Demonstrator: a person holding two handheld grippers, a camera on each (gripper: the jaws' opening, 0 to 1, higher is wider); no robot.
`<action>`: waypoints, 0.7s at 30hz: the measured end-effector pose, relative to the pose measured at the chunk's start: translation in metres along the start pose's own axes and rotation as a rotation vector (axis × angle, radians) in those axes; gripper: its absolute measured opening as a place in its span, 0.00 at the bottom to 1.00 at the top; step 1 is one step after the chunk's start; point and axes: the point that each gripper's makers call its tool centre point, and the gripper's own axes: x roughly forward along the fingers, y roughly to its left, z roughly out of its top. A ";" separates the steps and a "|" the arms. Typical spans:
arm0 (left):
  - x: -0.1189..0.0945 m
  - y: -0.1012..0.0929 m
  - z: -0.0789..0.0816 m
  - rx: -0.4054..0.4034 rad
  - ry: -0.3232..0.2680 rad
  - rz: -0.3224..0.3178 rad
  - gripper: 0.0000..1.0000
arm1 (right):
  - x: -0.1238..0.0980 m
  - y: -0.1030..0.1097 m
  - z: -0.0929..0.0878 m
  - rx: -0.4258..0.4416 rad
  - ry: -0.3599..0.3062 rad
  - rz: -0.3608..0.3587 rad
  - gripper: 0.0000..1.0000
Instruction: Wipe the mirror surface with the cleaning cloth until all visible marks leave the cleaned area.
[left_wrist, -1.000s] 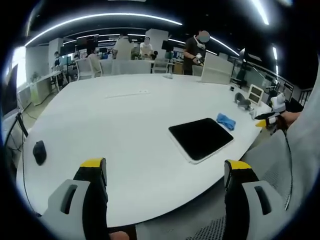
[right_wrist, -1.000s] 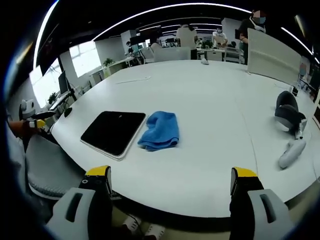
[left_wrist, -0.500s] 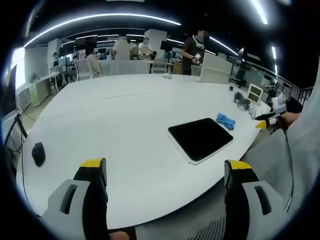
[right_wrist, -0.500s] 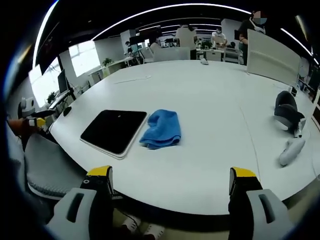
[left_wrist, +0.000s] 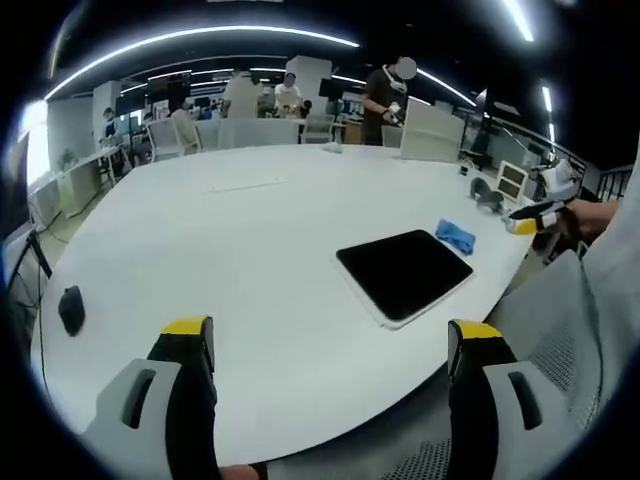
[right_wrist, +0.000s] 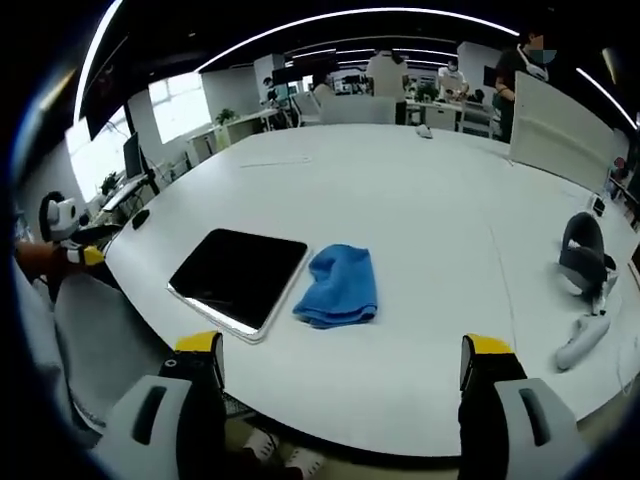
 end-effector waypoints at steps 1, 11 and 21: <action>0.002 0.000 -0.001 0.000 -0.001 -0.005 0.98 | 0.001 -0.001 0.002 0.005 0.004 -0.004 0.94; 0.016 -0.005 -0.022 0.032 0.070 -0.013 0.95 | 0.026 0.005 0.036 0.006 -0.012 0.008 0.85; 0.018 0.002 -0.029 0.080 0.086 0.016 0.95 | 0.060 -0.004 0.042 0.022 0.007 -0.001 0.70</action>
